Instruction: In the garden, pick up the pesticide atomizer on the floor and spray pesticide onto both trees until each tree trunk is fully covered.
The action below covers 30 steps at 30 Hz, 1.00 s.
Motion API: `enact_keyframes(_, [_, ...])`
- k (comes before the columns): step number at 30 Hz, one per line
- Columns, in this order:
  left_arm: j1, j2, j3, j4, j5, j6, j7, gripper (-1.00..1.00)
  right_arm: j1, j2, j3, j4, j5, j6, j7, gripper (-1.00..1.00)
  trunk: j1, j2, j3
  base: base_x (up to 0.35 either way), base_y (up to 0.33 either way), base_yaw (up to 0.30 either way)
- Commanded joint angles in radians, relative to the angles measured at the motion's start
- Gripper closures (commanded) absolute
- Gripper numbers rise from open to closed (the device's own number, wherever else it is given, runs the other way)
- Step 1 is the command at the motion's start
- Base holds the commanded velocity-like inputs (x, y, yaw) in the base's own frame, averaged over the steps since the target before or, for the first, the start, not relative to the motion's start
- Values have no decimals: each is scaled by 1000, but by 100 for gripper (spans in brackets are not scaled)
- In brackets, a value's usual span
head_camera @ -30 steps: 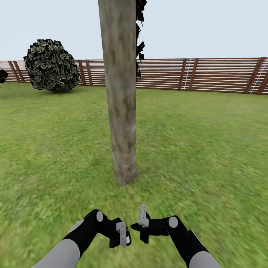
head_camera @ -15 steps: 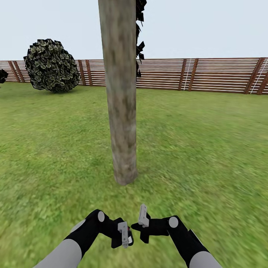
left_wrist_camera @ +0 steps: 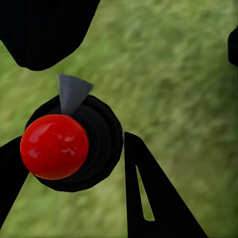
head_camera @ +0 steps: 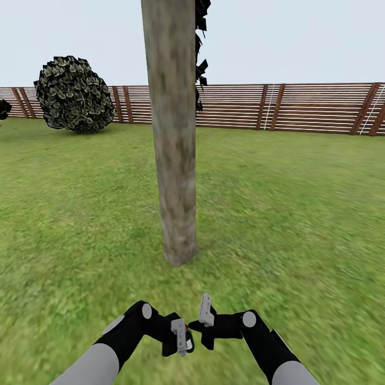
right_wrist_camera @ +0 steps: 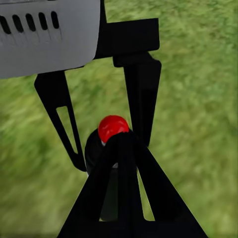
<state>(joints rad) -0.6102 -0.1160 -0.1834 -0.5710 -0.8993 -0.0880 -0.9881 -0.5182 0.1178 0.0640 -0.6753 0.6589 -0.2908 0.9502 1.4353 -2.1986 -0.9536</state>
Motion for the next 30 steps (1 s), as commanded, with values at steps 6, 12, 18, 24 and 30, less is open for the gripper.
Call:
enact_keyframes(6, [-2,-1,-1,-1,-9,-7,-1,100,0,0,-1,-1,8,-5,1,100,0,0,-1,0,0,0])
enact_keyframes(12, [0,1,1,-1,-9,-7,-1,100,0,0,-1,-1,8,-5,1,100,0,0,-1,0,0,0])
enact_keyframes(18, [0,1,1,-1,28,-12,-2,100,0,0,-1,-2,8,-5,1,100,0,0,-1,0,0,0])
enact_keyframes(24, [1,2,-1,0,53,-13,-2,100,0,0,-1,-1,8,-5,1,100,0,0,-1,0,0,0])
enact_keyframes(30, [1,3,-1,0,54,-13,-2,100,0,0,-1,-1,8,-5,1,100,0,0,-1,0,0,0])
